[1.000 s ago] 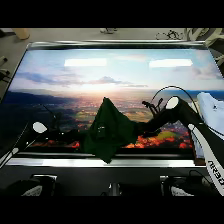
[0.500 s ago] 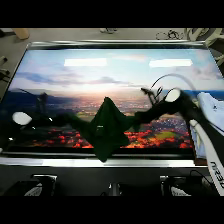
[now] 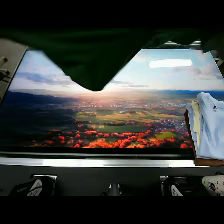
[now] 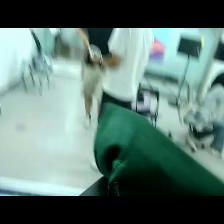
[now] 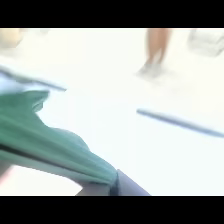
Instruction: Fold the shirts.
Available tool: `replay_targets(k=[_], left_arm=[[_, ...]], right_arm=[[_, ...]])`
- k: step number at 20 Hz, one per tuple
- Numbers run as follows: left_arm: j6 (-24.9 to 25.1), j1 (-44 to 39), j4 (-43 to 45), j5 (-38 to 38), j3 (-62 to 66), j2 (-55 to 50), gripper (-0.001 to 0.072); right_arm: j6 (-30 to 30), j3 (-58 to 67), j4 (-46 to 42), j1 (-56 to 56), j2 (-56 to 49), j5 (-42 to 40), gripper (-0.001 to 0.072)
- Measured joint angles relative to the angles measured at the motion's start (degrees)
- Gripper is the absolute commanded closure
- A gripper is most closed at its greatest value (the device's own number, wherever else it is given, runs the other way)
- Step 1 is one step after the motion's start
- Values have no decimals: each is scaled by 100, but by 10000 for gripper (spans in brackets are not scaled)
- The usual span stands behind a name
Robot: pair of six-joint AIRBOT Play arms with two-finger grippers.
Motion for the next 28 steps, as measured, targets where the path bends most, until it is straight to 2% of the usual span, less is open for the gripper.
replay_targets(k=[7, 11, 13, 15, 18, 20, 24, 25, 26, 27, 28], left_arm=[[-109, 203, -28, 129, 551, -33, 682], [-122, 219, -68, -568, 212, -400, 682], [-101, 155, -70, -946, -404, -577, 682], [17, -48, -31, -999, -1263, -750, 680], [153, -505, 13, -358, -2643, -1147, 680], [155, -750, 9, 186, -3244, -1572, 679], [-107, -1150, -85, 693, -3781, -2686, 673], [-140, -1231, -166, 710, -3827, -2887, 550], [-164, -1296, -267, 706, -3849, -3051, 224], [-195, -1335, -337, 658, -3818, -3158, -11], [-234, -1340, -409, 509, -3713, -3241, -12]], right_arm=[[170, 243, -382, -31, 341, 315, 691], [216, 260, -713, -31, 9, 334, 691], [299, 262, -756, -31, -415, 166, 691], [387, 260, -673, -31, -1117, -203, 690], [533, 260, -398, -31, -2319, -946, 690], [901, 258, -278, -33, -3154, -1344, 690], [1742, 260, 63, 4, -4336, -1366, 688], [1869, 260, 199, 44, -4546, -1213, 613], [1963, 260, 297, 87, -4704, -1056, 407], [2024, 260, 380, 114, -4787, -903, 250], [2070, 267, 457, 129, -4811, -761, 243]])
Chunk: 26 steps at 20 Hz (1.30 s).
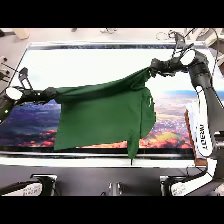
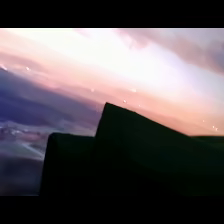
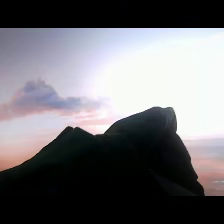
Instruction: Fold the shirts.
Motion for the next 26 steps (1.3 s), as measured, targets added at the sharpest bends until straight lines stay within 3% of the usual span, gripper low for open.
replay_targets(k=[1, 2, 3, 7, 10, 16, 22, 25, 26], left_arm=[[-4, 48, 2, -275, 164, -50, -10], [-4, 153, 72, -649, 422, -85, 37], [-7, 293, 212, -1134, 708, -109, 142], [-96, 791, 1058, -3101, 1038, 96, 155], [-122, 887, 1322, -3727, 9, 605, 155], [131, 949, 1346, -3458, -2240, 1285, 155], [271, 935, 863, -2894, -3064, 1327, 177], [278, 863, 660, -2647, -3193, 1311, 271], [256, 815, 605, -2551, -3215, 1311, 373]], right_arm=[[31, 2, 68, -11, 37, 175, 242], [48, 2, 96, -59, 129, 470, 242], [68, 4, 109, -138, 256, 758, 242], [35, -376, -256, -435, 826, 2374, 241], [-144, -1569, -341, -485, 1403, 2817, 242], [-597, -3882, -232, -507, 2297, 2824, 242], [-763, -4522, -221, -507, 2481, 2806, 242], [-782, -4599, -282, -509, 2498, 2804, 232], [-787, -4625, -319, -507, 2498, 2798, 214]])
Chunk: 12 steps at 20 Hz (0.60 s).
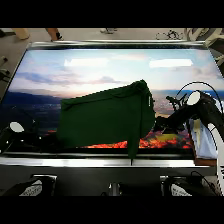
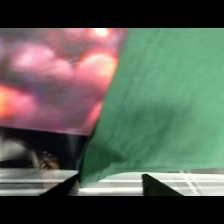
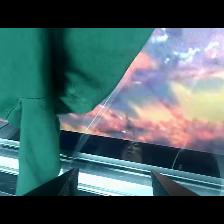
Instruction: Fold the shirts.
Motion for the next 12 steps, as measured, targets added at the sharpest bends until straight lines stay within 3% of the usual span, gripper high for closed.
replay_targets(k=[2, 3, 12], left_arm=[[-39, -133, -63, 348, -33, -9, 629], [-76, -208, -74, 496, -44, -13, 679], [-168, -450, -107, 870, -61, 264, 681]], right_arm=[[-11, -109, -20, 0, 13, -33, 202], [-11, -219, -7, 0, 24, -74, 202], [-168, -1545, 1237, 0, 46, -1611, 203]])
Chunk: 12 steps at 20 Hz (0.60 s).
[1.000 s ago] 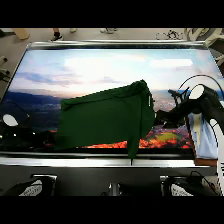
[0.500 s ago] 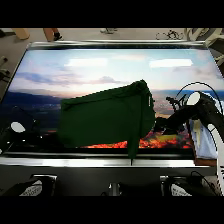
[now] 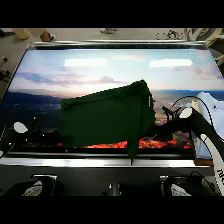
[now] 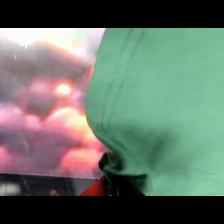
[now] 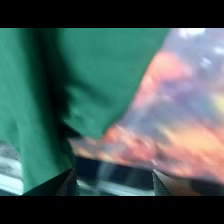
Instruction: Fold the shirts.
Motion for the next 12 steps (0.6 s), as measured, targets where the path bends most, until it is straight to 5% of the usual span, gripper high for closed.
replay_targets(k=[2, 4, 6, 12], left_arm=[[0, -2, -2, -7, 0, 160, 682], [9, -4, -20, -59, 0, 319, 681], [20, -4, -26, -81, 0, 481, 682], [153, -4, -39, -190, 398, 1108, 683]], right_arm=[[-17, -136, 247, 35, -42, -328, 204], [-26, -205, 413, 208, -125, -645, 285], [50, -240, 518, 437, -216, -1047, 688], [227, 240, 138, 693, 127, -1633, 691]])
